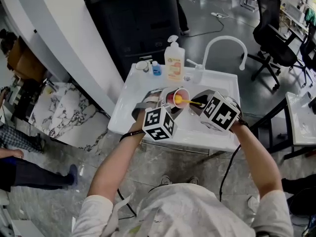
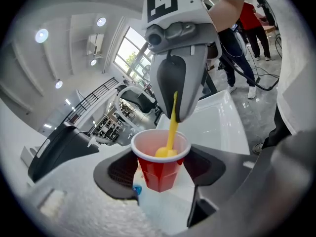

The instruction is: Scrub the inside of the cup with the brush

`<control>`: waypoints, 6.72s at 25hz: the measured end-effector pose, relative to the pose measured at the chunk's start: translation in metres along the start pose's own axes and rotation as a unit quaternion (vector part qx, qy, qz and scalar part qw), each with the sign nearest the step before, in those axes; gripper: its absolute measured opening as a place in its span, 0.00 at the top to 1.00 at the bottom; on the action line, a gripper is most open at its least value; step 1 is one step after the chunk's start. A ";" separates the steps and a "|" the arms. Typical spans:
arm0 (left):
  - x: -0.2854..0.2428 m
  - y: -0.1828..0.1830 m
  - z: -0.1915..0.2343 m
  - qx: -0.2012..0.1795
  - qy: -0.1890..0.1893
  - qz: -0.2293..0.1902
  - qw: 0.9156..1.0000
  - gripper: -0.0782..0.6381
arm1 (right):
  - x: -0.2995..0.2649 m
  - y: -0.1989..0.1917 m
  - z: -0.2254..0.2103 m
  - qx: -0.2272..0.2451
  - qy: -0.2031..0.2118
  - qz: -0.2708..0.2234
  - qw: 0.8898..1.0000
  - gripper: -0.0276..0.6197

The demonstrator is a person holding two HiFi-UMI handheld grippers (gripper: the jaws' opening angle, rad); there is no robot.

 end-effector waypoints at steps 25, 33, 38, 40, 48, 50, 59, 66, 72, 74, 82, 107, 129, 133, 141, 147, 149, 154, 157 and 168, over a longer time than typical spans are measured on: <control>-0.003 -0.007 -0.009 0.015 -0.016 0.015 1.000 0.49 | 0.016 0.014 0.001 0.016 0.008 -0.030 0.999 0.90; -0.001 -0.007 -0.008 0.017 -0.015 0.014 1.000 0.48 | 0.020 0.011 -0.010 -0.001 0.004 -0.031 1.000 0.90; -0.001 -0.007 -0.009 0.019 -0.013 0.015 1.000 0.48 | 0.018 0.005 -0.012 -0.008 0.001 -0.024 1.000 0.90; -0.002 -0.008 -0.008 0.021 -0.014 0.016 1.000 0.48 | 0.016 0.001 -0.013 -0.011 0.001 -0.018 1.000 0.90; -0.006 -0.011 -0.010 0.027 -0.017 0.022 0.999 0.48 | 0.007 -0.012 -0.003 -0.020 0.018 -0.007 1.000 0.90; -0.008 -0.013 -0.010 0.029 -0.019 0.024 0.999 0.48 | 0.006 -0.013 0.000 -0.018 0.025 -0.008 0.999 0.90; -0.014 -0.022 -0.011 0.041 -0.029 0.033 0.998 0.48 | 0.009 -0.002 0.008 0.003 0.030 -0.013 0.999 0.90; -0.017 -0.022 -0.013 0.034 -0.035 0.039 0.998 0.48 | 0.013 0.004 0.009 0.010 0.028 -0.015 0.999 0.90; -0.020 -0.022 -0.020 0.027 -0.045 0.042 0.998 0.48 | 0.015 0.004 0.010 0.015 0.027 -0.016 0.999 0.90; -0.021 -0.022 -0.022 0.024 -0.049 0.044 0.998 0.48 | 0.015 0.004 0.010 0.015 0.028 -0.016 0.999 0.90; -0.020 -0.021 -0.029 0.010 -0.062 0.048 0.997 0.48 | 0.021 0.008 0.007 -0.001 0.041 -0.021 0.999 0.90; -0.013 -0.023 -0.025 0.009 -0.040 0.042 0.998 0.48 | 0.024 -0.001 -0.022 -0.058 0.035 -0.027 0.997 0.90; -0.004 -0.032 -0.016 0.046 -0.020 0.051 0.997 0.48 | 0.018 -0.007 0.004 -0.054 0.060 -0.019 0.997 0.90; -0.005 -0.032 -0.017 0.046 -0.020 0.052 0.997 0.48 | 0.020 -0.002 0.010 -0.049 0.068 -0.025 0.996 0.90; -0.006 -0.031 -0.020 0.044 -0.023 0.051 0.997 0.48 | 0.024 0.006 0.010 -0.054 0.070 -0.043 0.995 0.90; -0.004 -0.031 -0.017 0.057 -0.015 0.048 0.997 0.48 | 0.030 0.010 0.010 -0.052 0.060 -0.053 0.995 0.90; -0.002 -0.033 -0.014 0.069 -0.008 0.046 0.997 0.48 | 0.032 0.009 0.007 -0.060 0.056 -0.059 0.995 0.90; 0.004 -0.040 -0.003 0.113 0.012 0.041 0.993 0.48 | 0.046 0.008 -0.007 -0.090 0.034 -0.092 0.991 0.90; 0.009 -0.045 0.003 0.150 0.026 0.033 0.988 0.48 | 0.054 0.005 -0.016 -0.114 0.020 -0.114 0.987 0.90; 0.037 -0.046 0.035 0.287 0.091 -0.026 0.953 0.48 | 0.077 -0.012 -0.041 -0.188 -0.044 -0.186 0.963 0.90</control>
Point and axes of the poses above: the fingertips, and each gripper's own axes: x backward along the fingers, z to its left, y out of its top, the point moved 7 cm from there along x, backward along the fingers, and after that the axes turned 6 degrees about -x, right-handed, at the moved point
